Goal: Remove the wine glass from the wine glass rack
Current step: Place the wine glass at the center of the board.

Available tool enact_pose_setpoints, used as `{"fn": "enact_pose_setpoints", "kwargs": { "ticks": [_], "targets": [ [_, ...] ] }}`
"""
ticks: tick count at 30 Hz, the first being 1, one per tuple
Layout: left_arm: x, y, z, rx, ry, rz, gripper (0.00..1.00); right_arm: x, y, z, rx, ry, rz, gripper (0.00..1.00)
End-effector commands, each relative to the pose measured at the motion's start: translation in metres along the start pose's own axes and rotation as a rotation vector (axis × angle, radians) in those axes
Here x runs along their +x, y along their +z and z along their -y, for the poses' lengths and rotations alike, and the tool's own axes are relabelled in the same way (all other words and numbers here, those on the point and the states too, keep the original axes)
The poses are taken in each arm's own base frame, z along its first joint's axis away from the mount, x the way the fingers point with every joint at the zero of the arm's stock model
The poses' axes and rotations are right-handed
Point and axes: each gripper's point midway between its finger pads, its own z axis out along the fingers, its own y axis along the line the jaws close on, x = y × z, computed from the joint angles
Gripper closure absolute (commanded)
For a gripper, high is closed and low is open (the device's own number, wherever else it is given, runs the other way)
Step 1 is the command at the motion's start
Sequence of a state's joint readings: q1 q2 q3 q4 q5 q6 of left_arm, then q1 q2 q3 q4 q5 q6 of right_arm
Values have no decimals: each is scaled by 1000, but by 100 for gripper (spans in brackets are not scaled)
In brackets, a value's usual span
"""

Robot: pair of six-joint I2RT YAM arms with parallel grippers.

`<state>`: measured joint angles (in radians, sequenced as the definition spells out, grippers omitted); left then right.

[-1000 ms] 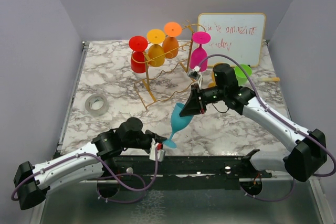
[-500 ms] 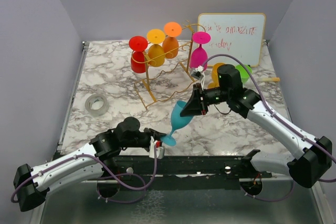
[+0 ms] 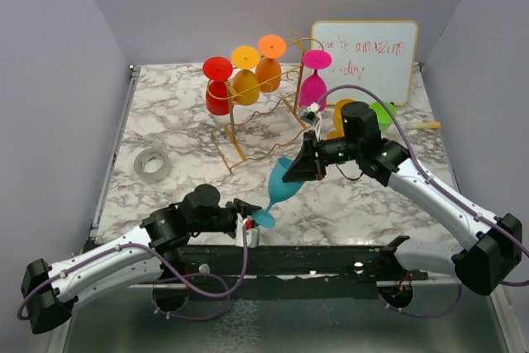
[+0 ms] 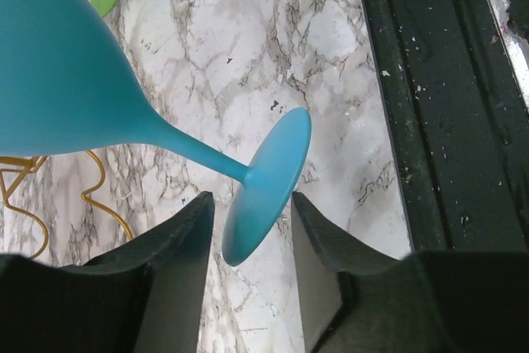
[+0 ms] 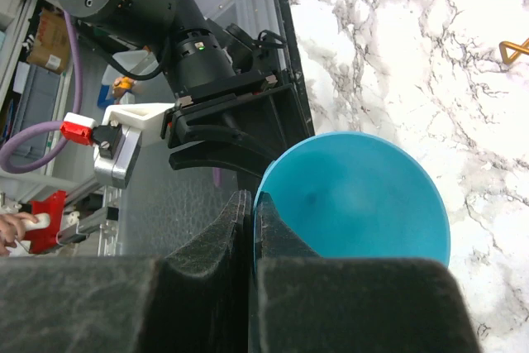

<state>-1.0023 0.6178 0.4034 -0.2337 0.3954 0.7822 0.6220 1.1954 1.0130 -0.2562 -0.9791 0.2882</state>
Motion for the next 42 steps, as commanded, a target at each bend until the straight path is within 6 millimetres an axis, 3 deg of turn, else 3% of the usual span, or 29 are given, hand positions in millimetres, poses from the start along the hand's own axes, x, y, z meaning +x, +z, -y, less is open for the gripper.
{"fn": "enact_pose_setpoints", "kwargs": {
  "ticks": [1, 7, 8, 9, 10, 19, 25, 32, 37, 42],
  "targets": [
    [-4, -3, -8, -30, -13, 3, 52, -3, 3, 8, 43, 2, 5, 100],
    [-6, -3, -10, -38, -23, 4, 32, -3, 1, 28, 163, 26, 10, 99],
    [-7, -4, -10, -40, -23, 6, 23, -2, 0, 31, 184, 28, 10, 99],
    [-7, -4, -10, -40, -23, 6, 4, -3, -1, 34, 204, 29, 12, 100],
    [-7, -4, -10, -41, -24, 6, 2, -3, -2, 37, 228, 29, 16, 100],
    [-17, -12, -24, -120, -43, 37, 1, -5, -22, 69, 471, 43, 64, 100],
    [-30, -27, -53, -294, -151, 80, 1, -9, -33, 85, 597, 71, 102, 100],
    [-34, -50, -83, -542, -250, 167, 1, 8, -54, 106, 776, 133, 59, 99],
    [-51, -61, -91, -602, -476, 294, 1, 6, -65, 102, 809, 119, 81, 99],
    [-43, -66, -103, -680, -679, 250, 1, 1, -70, 90, 788, 84, 121, 99]
  ]
}}
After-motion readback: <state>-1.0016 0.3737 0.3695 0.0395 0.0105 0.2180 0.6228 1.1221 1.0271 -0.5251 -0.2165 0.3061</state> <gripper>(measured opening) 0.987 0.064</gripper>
